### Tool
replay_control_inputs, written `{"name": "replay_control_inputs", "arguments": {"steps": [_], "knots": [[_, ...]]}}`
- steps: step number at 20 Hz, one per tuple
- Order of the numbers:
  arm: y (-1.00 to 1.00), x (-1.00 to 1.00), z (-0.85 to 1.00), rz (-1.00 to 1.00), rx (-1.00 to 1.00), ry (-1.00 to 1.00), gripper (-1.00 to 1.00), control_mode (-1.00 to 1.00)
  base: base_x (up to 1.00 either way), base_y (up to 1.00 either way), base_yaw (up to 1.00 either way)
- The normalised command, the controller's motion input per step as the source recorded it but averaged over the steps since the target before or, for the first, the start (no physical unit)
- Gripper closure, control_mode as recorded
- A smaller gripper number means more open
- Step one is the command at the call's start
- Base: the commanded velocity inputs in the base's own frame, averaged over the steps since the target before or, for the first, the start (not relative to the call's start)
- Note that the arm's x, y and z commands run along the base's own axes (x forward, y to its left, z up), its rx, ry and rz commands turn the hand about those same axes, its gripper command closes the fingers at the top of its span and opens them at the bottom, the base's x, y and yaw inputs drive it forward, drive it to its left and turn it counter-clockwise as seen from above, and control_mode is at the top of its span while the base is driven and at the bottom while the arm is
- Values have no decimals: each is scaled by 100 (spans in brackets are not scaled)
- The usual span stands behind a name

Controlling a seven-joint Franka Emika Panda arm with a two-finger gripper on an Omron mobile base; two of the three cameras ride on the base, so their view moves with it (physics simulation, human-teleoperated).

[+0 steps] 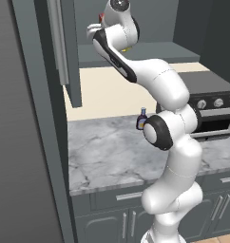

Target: Pick the cereal and cereal from the counter and place them in the cabinets closest to them.

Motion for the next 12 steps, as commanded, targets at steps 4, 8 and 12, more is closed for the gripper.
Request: {"name": "replay_control_inputs", "arguments": {"steps": [4, 8, 12], "knots": [[0, 0, 0, 0, 0, 0, -100, -100, 0, 0, 0], [0, 0, 0, 0, 0, 0, -100, -100, 0, 0, 0], [0, 1, 0, 0, 0, 1, -100, -100, 0, 0, 0]]}}
